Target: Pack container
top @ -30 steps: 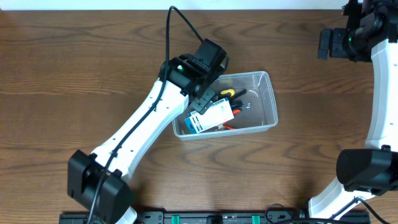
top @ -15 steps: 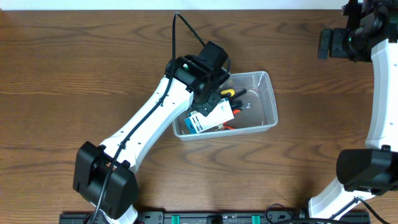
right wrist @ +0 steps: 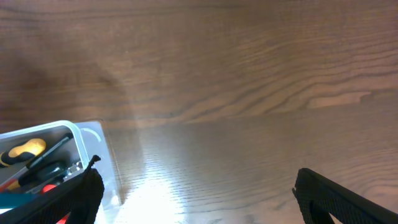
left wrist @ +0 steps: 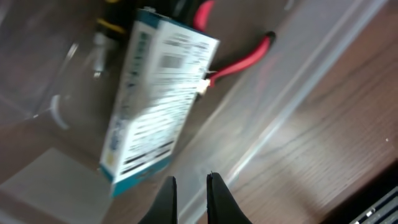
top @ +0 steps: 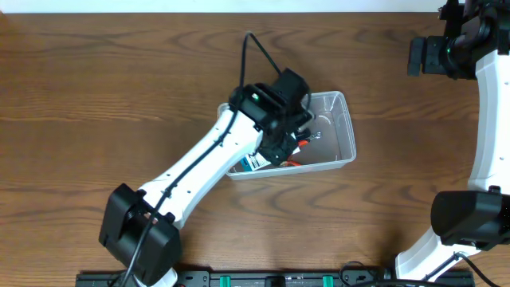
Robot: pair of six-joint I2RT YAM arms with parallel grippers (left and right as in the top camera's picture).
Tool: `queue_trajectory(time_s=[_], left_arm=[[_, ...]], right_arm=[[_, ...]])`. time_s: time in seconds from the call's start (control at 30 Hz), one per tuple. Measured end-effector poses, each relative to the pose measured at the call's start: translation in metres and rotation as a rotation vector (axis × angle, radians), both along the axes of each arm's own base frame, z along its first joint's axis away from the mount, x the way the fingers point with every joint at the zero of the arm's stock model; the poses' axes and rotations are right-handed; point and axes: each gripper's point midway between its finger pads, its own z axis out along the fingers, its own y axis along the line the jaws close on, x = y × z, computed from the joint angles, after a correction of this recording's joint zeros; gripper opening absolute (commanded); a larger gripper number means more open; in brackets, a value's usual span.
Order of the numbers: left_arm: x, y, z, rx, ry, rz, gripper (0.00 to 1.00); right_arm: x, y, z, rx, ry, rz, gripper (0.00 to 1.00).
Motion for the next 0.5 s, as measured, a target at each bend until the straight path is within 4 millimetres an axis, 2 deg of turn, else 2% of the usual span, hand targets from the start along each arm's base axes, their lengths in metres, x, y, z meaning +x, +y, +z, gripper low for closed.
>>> queue_trajectory(time_s=[0.17,0.37,0.5], left_arm=[[-0.008,-0.010,-0.009,-0.004,-0.005,-0.033,0.06],[0.000,-0.016,-0.017,-0.023,-0.027,-0.032,0.06],[0.002,-0.018,-0.039,0.013,0.013,-0.032,0.06]], right_arm=[[0.000,0.000,0.000,0.000,0.000,0.000,0.99],[0.000,0.000,0.000,0.000,0.000,0.000,0.99],[0.000,0.000,0.000,0.000,0.000,0.000,0.99]])
